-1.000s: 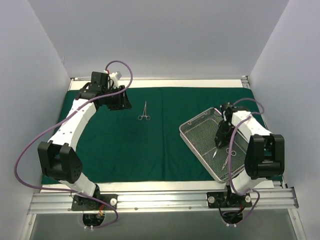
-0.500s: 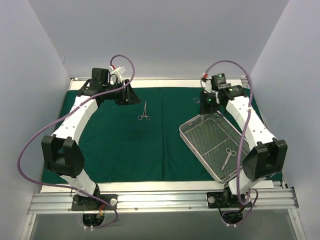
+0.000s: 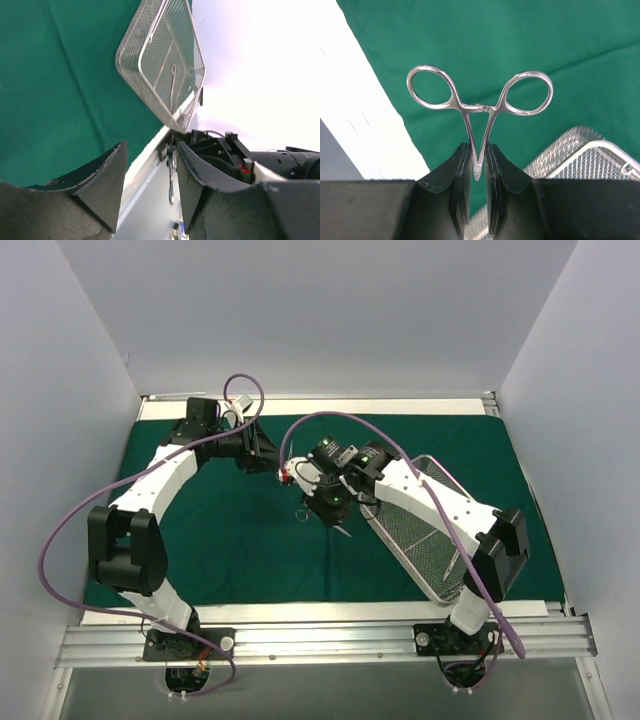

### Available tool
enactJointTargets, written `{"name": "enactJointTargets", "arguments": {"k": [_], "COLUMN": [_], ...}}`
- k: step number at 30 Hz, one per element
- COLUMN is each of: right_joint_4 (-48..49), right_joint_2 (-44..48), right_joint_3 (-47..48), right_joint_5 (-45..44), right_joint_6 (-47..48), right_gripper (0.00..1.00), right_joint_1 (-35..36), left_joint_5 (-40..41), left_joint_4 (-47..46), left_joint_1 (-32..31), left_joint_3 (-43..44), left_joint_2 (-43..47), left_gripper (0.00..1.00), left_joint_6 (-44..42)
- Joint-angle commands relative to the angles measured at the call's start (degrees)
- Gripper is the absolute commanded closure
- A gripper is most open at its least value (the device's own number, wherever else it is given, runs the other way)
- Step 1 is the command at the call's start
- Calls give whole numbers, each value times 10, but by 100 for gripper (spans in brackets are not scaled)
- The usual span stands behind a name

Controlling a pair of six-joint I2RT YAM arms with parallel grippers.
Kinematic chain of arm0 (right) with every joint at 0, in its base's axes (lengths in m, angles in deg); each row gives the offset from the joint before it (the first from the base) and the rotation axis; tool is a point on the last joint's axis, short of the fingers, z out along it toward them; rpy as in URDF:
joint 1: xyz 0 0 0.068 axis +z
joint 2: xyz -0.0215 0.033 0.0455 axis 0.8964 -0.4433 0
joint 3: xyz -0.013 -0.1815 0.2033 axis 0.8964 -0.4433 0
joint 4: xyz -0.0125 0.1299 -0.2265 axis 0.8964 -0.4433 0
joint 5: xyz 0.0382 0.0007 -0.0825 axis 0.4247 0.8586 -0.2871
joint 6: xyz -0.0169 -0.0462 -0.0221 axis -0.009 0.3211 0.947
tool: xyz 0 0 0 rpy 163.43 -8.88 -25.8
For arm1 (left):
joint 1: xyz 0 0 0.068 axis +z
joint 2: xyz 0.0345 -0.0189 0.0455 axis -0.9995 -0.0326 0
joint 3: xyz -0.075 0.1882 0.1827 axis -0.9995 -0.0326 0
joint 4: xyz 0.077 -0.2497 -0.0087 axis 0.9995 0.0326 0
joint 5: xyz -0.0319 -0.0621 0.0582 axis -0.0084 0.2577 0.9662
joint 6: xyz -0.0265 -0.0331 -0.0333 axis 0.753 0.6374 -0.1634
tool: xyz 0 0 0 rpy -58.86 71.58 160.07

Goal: Open and lay out the surgical kit
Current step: Place the medical item in the surgical kit.

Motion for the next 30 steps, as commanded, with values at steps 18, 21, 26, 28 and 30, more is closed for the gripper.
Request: {"name": "enactJointTargets", "arguments": {"k": [18, 21, 26, 28, 30], "right_joint_4": [-222, -224, -225, -224, -227], "right_joint_2": [157, 158, 155, 153, 150], "right_joint_3": [-70, -74, -82, -75, -73], "right_joint_5": [-119, -113, -117, -115, -114], "right_joint_6": [136, 126, 120, 120, 123], "right_gripper": [100, 100, 100, 100, 100], "right_joint_1": [131, 161, 182, 184, 184], "left_joint_5": [-85, -93, -96, -99, -103], "left_joint_4": [51, 92, 129, 130, 124], "left_joint_1": [-102, -141, -195, -209, -227], "left_joint_3": [-121, -99, -80, -77, -74], "left_joint_2": [112, 92, 82, 79, 80], "left_gripper": [48, 48, 48, 49, 50], "left_joint_6": [3, -37, -63, -62, -58]}}
